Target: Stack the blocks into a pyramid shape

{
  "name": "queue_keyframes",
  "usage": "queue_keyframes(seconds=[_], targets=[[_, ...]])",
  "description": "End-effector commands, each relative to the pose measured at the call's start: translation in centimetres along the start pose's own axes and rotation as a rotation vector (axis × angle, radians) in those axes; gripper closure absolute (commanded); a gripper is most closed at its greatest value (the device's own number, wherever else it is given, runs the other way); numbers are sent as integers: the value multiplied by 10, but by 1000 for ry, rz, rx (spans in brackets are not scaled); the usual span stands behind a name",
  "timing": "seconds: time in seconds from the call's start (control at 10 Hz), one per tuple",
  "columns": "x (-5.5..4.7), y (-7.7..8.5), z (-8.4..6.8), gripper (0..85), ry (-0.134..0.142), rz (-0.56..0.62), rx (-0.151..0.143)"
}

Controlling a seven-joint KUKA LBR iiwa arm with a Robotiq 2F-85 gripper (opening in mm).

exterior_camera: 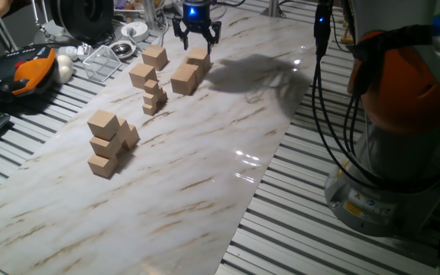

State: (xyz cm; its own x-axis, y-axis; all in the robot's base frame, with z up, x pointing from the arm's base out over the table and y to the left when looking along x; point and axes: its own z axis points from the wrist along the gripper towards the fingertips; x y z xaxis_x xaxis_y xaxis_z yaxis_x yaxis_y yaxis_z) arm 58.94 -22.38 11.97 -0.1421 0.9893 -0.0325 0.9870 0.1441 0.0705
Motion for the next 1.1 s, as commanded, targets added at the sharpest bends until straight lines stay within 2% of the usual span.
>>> queue_keyframes(seconds=[0.0, 0.2, 0.4, 0.5, 1.0], targets=[[0, 2, 2, 170, -48, 624, 19], [2, 6, 7, 170, -37, 630, 24], [2, 8, 10, 170, -6, 596, 36], [2, 10, 13, 0, 5, 591, 45], [6, 12, 18, 0, 36, 469, 58]])
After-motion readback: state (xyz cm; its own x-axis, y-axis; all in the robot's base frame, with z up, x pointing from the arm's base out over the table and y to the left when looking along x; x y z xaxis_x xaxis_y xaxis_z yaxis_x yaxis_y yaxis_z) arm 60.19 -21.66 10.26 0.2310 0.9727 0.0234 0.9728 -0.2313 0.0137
